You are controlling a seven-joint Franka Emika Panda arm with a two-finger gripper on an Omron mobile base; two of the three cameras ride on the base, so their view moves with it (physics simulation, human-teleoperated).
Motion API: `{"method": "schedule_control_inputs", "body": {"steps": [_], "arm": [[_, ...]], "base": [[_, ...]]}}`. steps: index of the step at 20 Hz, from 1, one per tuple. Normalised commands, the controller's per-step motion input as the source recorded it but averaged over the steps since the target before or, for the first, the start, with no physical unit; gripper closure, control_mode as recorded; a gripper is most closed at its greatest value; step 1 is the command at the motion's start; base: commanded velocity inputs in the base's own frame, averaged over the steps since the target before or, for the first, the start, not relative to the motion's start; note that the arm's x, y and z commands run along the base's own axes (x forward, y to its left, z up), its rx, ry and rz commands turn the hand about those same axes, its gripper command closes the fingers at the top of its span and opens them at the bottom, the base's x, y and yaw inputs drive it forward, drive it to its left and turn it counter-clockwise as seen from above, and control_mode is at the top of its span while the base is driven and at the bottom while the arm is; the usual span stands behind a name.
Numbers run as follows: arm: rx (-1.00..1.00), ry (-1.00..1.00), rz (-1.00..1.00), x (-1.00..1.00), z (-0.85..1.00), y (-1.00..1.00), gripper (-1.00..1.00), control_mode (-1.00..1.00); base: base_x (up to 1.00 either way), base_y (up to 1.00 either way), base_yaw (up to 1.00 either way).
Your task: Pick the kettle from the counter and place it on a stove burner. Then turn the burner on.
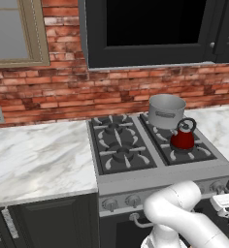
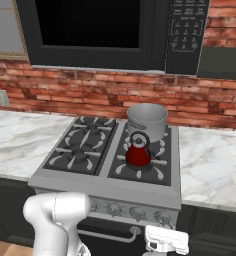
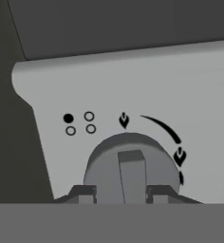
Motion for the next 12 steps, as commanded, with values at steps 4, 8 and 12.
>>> {"method": "schedule_control_inputs", "body": {"steps": [4, 8, 12], "arm": [[0.0, 0.0, -0.01, 0.0, 0.0, 0.0, 1.0, -1.0], [0.0, 0.0, 0.0, 0.0, 0.0, 0.0, 1.0, -1.0], [-0.09, -0.12, 0.07, 0.0, 0.0, 0.17, 1.0, -1.0]], "base": [[0.0, 0.0, 0.0], [0.0, 0.0, 0.0], [0.0, 0.0, 0.0]]}}
